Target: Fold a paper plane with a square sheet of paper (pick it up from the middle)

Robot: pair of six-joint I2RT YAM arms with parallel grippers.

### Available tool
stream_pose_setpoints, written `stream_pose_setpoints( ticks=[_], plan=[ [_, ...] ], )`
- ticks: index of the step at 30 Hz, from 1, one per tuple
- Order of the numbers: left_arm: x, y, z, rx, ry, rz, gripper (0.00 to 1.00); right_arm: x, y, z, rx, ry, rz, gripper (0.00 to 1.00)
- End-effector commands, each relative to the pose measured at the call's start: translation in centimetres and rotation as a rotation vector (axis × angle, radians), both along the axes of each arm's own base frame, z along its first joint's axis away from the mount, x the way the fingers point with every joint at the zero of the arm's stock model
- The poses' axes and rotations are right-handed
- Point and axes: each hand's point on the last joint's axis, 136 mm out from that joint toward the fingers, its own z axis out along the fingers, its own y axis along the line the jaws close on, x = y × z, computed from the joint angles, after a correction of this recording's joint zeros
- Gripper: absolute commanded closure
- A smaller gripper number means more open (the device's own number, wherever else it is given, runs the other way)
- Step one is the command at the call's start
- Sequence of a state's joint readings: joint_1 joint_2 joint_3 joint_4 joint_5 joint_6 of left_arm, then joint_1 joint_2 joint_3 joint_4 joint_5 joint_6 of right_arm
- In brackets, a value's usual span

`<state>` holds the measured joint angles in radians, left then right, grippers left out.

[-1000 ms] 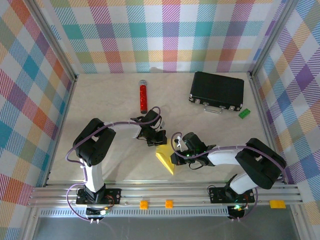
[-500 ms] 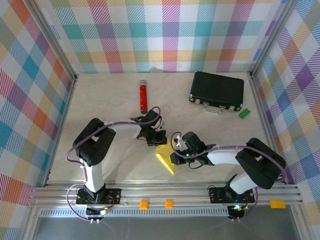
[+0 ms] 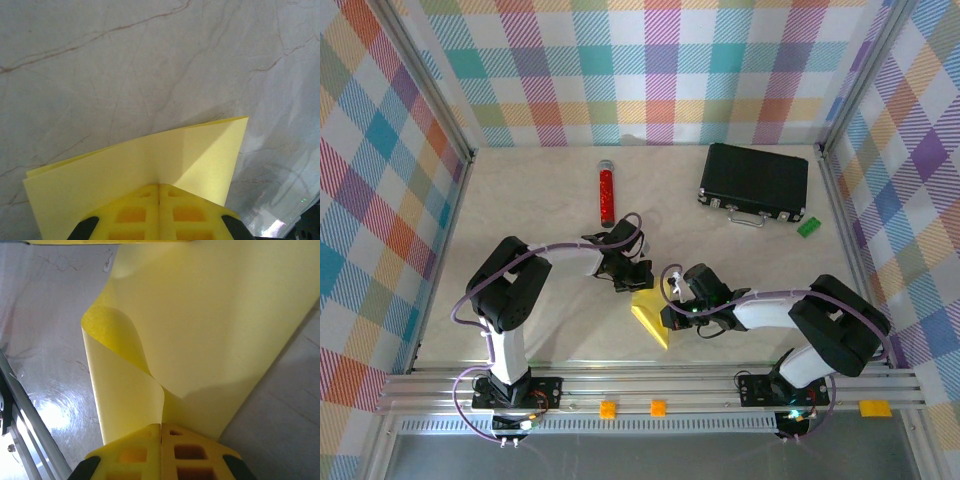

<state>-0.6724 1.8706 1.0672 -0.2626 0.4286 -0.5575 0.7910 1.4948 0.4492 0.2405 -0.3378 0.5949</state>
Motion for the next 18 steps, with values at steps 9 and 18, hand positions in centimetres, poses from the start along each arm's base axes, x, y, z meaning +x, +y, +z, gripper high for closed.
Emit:
stream_pose_setpoints(
  ticks=[9, 18],
  plan=[
    [4.1, 1.1, 9.3, -0.055, -0.243, 0.133, 0.73, 2.1, 0.6, -0.3, -0.029, -0.009, -0.055, 0.97],
    [0.3, 1.1, 9.1, -0.331, -0.147, 0.249, 0.97, 3.9, 0.4, 0.0, -0.051, -0.024, -0.087, 0.97]
  ],
)
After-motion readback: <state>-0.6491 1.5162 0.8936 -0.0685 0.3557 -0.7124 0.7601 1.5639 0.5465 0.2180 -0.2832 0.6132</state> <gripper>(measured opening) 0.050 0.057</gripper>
